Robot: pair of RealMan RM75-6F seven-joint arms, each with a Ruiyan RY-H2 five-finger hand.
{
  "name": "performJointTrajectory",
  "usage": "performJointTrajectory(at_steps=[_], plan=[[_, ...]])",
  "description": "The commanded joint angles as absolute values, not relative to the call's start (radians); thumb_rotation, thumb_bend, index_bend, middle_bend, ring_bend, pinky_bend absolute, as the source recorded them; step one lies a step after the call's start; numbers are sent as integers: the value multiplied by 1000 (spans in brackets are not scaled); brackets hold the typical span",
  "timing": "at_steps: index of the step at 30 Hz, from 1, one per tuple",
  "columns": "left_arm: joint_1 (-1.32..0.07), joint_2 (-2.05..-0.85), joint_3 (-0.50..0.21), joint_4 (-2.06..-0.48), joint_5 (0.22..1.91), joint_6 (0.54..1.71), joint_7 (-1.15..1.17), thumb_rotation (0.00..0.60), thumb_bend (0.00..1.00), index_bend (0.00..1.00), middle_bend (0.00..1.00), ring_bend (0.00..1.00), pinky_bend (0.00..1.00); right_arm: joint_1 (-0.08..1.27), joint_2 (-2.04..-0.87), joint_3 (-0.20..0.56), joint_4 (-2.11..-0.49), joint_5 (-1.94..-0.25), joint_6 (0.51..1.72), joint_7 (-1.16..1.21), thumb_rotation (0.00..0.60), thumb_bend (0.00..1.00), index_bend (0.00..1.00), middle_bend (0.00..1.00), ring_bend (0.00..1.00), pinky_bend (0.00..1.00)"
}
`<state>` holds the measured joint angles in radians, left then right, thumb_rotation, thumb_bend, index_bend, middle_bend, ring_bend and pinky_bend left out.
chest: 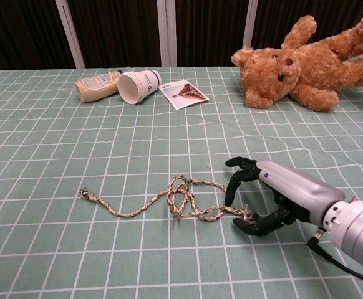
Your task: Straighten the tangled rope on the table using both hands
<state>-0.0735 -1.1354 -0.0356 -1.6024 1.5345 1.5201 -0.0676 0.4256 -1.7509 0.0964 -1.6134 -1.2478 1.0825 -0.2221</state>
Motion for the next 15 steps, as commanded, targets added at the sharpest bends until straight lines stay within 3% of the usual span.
performJointTrajectory(at_steps=[1,15], plan=[[-74,-1136,-36,-1603,1534,1519,-68,600,46,6,0,0,0,426,-1755,98,-1612,-1244,1084,-224,600,373,512,108,0,0],[-74,-1135,-35,-1604,1534,1520,-68,600,46,6,0,0,0,425,-1760,99,-1606,-1226,1093,-231,600,364,605,156,0,0]])
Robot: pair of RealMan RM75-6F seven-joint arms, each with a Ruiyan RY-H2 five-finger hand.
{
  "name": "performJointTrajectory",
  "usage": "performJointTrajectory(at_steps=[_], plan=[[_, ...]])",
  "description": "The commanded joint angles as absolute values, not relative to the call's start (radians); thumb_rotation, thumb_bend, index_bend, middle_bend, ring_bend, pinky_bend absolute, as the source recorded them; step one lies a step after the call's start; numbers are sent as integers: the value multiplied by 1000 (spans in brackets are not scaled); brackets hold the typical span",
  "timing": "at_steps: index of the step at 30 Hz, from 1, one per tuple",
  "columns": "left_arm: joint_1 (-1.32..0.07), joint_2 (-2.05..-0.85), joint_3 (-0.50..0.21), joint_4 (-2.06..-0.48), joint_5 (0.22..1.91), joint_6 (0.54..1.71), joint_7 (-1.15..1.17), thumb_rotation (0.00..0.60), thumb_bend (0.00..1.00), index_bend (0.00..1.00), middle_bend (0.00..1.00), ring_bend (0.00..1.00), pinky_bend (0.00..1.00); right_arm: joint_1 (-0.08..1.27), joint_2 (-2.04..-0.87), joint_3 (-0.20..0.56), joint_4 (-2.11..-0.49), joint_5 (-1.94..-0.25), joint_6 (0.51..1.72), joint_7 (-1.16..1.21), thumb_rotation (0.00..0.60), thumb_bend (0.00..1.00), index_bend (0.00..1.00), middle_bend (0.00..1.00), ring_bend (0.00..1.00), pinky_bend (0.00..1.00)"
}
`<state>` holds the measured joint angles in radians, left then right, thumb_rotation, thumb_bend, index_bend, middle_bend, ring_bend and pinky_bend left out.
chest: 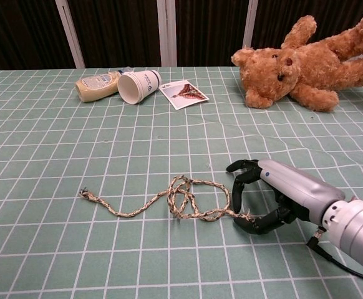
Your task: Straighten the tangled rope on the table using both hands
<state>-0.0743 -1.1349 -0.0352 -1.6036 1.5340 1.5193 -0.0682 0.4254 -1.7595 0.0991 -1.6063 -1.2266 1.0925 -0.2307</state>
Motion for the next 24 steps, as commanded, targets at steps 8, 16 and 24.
performJointTrajectory(at_steps=[8,16,24], plan=[[-74,-1134,-35,-1606,1534,1521,-67,600,46,6,0,0,0,422,-1760,90,-1607,-1223,1096,-233,600,365,605,157,0,0],[-73,-1132,-36,-1608,1533,1522,-69,600,46,6,0,0,0,420,-1768,87,-1595,-1222,1101,-235,600,364,605,157,0,0],[-74,-1132,-36,-1609,1532,1521,-68,600,46,6,0,0,0,421,-1772,90,-1588,-1215,1102,-241,600,365,605,157,0,0]])
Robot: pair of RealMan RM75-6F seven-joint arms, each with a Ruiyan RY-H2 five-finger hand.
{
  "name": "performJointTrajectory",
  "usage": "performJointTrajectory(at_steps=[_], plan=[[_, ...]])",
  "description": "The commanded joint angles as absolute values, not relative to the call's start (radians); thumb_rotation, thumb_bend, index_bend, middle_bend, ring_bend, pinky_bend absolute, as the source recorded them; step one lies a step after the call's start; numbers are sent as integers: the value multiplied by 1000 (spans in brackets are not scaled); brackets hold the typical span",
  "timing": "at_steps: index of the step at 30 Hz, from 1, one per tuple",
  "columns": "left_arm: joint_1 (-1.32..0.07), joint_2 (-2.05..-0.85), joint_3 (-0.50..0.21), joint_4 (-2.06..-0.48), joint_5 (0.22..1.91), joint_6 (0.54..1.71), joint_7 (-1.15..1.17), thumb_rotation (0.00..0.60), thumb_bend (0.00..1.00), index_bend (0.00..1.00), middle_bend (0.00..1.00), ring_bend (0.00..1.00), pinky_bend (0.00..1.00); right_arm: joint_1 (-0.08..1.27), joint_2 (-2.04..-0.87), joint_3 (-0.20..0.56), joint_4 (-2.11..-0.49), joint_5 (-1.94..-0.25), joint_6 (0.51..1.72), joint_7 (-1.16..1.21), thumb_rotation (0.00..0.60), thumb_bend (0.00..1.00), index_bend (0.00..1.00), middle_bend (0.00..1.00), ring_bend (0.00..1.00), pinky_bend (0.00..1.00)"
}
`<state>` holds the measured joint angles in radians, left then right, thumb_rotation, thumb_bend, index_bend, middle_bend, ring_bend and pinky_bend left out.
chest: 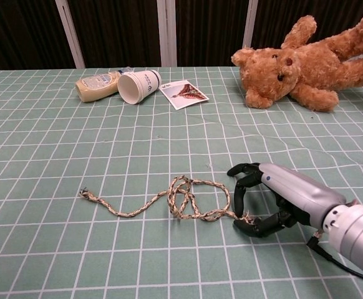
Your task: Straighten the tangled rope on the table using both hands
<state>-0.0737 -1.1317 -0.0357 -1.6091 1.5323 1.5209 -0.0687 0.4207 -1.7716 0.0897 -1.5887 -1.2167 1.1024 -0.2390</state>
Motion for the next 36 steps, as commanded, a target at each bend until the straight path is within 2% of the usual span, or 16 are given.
performJointTrajectory(at_steps=[1,5,9,15,23,30,36], plan=[[-74,-1132,-36,-1610,1531,1521,-68,600,46,6,0,0,0,421,-1772,90,-1587,-1214,1102,-243,600,365,605,157,0,0],[-74,-1132,-36,-1610,1532,1521,-67,600,46,6,0,0,0,420,-1770,88,-1583,-1203,1099,-252,600,369,605,158,0,0],[-73,-1131,-36,-1612,1533,1522,-68,600,46,6,0,0,0,418,-1768,83,-1582,-1195,1098,-262,600,422,606,170,0,0],[-73,-1129,-34,-1613,1535,1523,-69,600,46,7,0,0,0,411,-1762,76,-1585,-1190,1104,-269,600,472,657,204,0,0],[-73,-1129,-35,-1615,1538,1526,-69,600,46,8,0,0,0,407,-1737,86,-1611,-1198,1119,-266,600,479,668,211,0,0],[-74,-1128,-36,-1620,1537,1525,-64,600,46,9,0,0,0,407,-1667,122,-1677,-1226,1154,-252,600,479,668,211,0,0],[-78,-1127,-34,-1628,1541,1520,-53,600,46,11,0,0,0,384,-1568,120,-1730,-1262,1186,-217,600,479,668,211,0,0]])
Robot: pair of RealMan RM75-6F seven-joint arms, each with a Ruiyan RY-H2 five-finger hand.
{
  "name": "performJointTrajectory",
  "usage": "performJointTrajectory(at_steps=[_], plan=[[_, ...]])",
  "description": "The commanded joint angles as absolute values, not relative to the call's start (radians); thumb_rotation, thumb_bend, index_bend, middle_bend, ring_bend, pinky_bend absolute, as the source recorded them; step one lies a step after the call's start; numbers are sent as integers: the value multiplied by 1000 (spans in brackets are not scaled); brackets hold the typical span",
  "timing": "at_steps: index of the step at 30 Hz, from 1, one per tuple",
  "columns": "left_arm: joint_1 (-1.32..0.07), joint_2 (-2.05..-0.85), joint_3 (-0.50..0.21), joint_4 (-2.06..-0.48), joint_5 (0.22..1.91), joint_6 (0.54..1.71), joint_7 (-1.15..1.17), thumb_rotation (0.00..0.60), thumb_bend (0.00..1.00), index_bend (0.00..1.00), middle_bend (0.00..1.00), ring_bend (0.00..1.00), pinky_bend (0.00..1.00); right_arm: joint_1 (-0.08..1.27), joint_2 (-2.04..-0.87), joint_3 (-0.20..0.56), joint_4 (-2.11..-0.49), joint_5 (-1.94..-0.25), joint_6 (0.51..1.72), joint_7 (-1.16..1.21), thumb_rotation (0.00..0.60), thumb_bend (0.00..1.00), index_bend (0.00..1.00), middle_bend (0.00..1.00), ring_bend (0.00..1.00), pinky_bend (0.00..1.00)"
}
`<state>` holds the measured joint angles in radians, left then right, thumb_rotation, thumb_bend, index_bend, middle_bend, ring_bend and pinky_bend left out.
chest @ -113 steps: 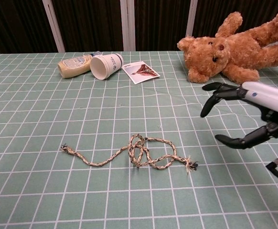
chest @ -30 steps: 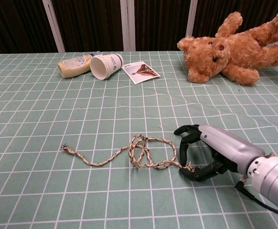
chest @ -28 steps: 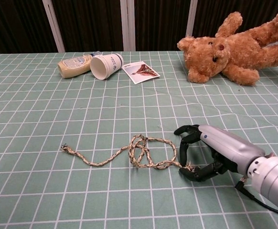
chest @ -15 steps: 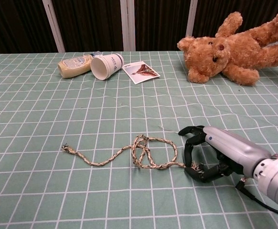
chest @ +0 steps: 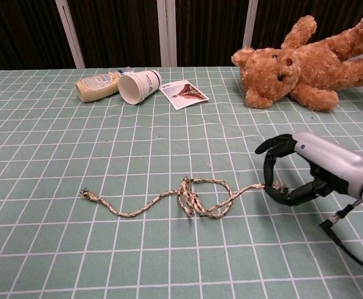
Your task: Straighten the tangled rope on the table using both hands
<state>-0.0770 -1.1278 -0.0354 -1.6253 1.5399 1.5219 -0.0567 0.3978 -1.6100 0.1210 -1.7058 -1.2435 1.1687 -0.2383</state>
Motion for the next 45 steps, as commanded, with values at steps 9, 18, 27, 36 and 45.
performJointTrajectory(at_steps=[9,18,27,36,45], plan=[[-91,-1124,-29,-1669,1552,1501,-5,600,66,42,0,0,0,354,-1456,126,-1750,-1284,1214,-142,600,479,668,211,0,0],[-157,-1117,-35,-1772,1548,1396,133,600,168,237,22,0,0,345,-1426,124,-1753,-1296,1213,-87,600,479,668,211,0,0],[-267,-1188,-77,-1881,1481,1247,291,600,239,368,120,0,0,343,-1422,117,-1753,-1298,1210,-80,600,479,668,211,0,0],[-391,-1307,-126,-1914,1403,1120,403,600,273,421,145,0,0,342,-1415,119,-1754,-1293,1206,-70,600,479,667,212,0,0],[-471,-1443,-132,-1884,1291,1053,555,600,333,450,147,0,0,340,-1413,118,-1749,-1284,1201,-62,600,480,668,211,0,0]])
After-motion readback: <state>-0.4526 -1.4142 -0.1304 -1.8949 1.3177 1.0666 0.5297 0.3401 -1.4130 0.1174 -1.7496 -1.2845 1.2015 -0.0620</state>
